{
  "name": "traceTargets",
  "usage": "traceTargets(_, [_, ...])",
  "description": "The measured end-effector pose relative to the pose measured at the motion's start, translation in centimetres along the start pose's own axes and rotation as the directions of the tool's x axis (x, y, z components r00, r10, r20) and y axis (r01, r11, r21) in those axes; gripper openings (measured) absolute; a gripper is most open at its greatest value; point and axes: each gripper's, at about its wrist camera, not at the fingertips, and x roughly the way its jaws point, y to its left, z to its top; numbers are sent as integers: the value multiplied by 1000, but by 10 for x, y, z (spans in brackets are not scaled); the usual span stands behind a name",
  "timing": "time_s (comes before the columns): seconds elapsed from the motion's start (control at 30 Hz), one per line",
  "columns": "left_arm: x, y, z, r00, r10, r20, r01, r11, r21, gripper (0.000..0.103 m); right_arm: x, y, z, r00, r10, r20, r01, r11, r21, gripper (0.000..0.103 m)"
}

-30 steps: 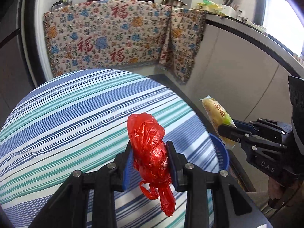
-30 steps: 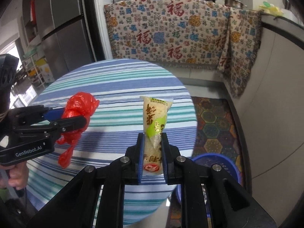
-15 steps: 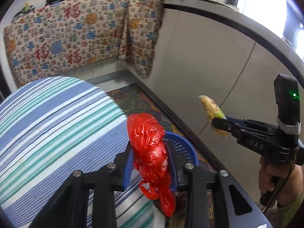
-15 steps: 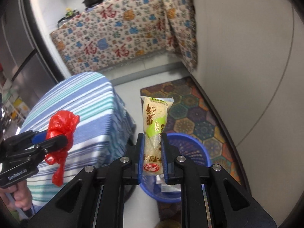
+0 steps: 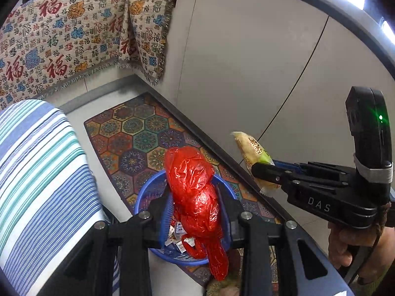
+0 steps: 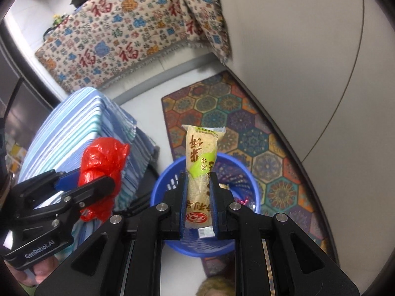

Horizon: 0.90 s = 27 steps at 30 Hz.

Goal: Collect trash
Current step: 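Carry the red bag and snack bar over the wastebasket and open both tools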

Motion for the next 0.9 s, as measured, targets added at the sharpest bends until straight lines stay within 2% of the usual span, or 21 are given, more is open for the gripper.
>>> traceTargets(0.23, [24, 8, 0, 998, -18, -57, 19, 1000, 5, 34, 16, -10, 5, 1000, 15, -20, -14, 998, 54, 16])
traceTargets(0.5, [38, 12, 6, 998, -25, -66, 25, 1000, -1, 36, 30, -12, 7, 999, 6, -50, -1, 996, 90, 17])
traceTargets(0.6, [40, 15, 8, 997, -27, -68, 27, 1000, -5, 37, 33, -14, 6, 999, 0, -49, 5, 995, 95, 21])
traceTargets(0.63, [40, 15, 8, 997, -29, -72, 28, 1000, -5, 40, 34, -14, 6, 999, 0, -45, 4, 995, 100, 24])
traceTargets(0.7, [40, 16, 9, 997, -29, -72, 29, 1000, -2, 47, 34, -14, 6, 999, 0, -40, 4, 994, 105, 30])
traceTargets(0.77, [41, 17, 10, 998, -26, -65, 26, 1000, 2, 50, 33, -15, 6, 1000, -2, -32, 5, 994, 108, 43])
traceTargets(0.9, [41, 20, 14, 998, -23, -62, 23, 1000, -4, 51, 29, -15, 7, 1000, -15, -19, 17, 993, 113, 44])
